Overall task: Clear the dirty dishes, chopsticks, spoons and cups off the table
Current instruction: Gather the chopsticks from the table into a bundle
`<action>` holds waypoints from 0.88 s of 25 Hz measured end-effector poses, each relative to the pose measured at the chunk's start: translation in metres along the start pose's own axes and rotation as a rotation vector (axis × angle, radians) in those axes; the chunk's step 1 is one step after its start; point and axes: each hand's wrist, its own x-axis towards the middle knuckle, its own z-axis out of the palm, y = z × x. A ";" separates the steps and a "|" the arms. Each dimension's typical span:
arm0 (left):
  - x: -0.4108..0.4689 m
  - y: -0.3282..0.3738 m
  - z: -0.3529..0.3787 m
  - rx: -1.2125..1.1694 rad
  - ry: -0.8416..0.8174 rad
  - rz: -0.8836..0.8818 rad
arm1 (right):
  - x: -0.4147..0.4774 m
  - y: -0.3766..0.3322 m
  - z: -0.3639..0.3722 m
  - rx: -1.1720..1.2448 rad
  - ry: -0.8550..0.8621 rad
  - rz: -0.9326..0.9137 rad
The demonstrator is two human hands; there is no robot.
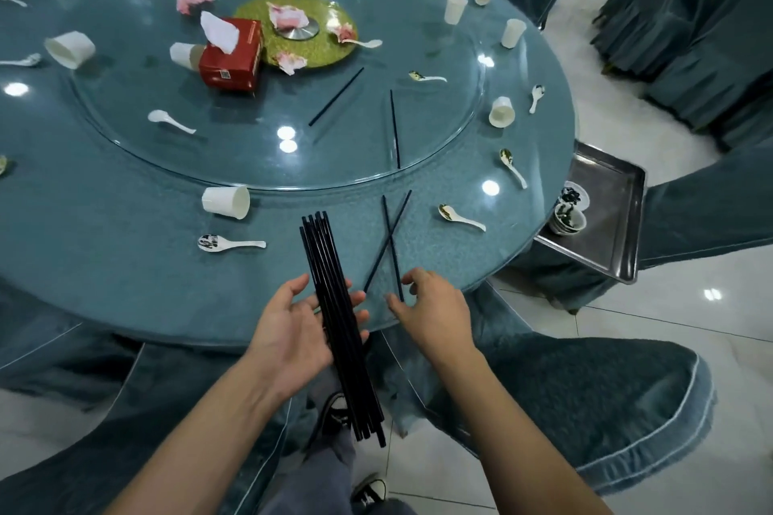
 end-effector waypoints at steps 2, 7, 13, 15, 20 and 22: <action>0.015 0.009 0.001 -0.016 0.021 -0.017 | 0.026 -0.004 0.002 0.020 -0.004 0.049; 0.045 0.026 -0.003 -0.015 0.063 -0.033 | 0.077 -0.010 0.022 0.029 0.003 0.197; 0.071 0.038 -0.005 -0.035 0.111 -0.025 | 0.122 -0.008 0.051 -0.027 -0.056 0.311; 0.077 0.039 -0.008 -0.049 0.132 -0.015 | 0.132 -0.007 0.059 -0.063 -0.089 0.313; 0.089 0.040 -0.012 -0.061 0.182 -0.001 | 0.154 -0.002 0.075 -0.128 -0.134 0.289; 0.094 0.041 -0.012 -0.070 0.197 0.007 | 0.156 0.000 0.077 -0.133 -0.144 0.278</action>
